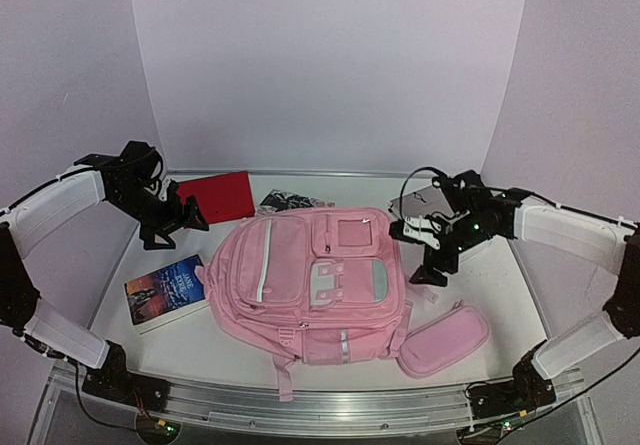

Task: Pack the student bag
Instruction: Pick up the student bag at the center of the board.

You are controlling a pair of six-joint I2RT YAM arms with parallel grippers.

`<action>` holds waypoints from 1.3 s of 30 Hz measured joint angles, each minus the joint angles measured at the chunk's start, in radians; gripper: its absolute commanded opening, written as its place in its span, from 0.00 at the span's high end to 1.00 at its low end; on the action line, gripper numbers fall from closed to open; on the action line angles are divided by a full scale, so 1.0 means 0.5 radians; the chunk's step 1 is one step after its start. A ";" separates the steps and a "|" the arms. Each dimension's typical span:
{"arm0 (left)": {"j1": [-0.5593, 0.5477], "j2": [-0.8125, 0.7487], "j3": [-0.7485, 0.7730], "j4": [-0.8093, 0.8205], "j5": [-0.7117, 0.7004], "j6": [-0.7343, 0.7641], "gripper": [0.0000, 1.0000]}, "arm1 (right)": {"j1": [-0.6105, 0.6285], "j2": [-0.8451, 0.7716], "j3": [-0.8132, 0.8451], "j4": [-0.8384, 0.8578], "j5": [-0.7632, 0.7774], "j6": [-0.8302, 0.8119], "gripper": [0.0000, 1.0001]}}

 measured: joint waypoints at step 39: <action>-0.393 0.600 0.339 0.092 0.129 -0.125 1.00 | -0.199 1.104 1.432 -0.503 -0.715 1.779 1.00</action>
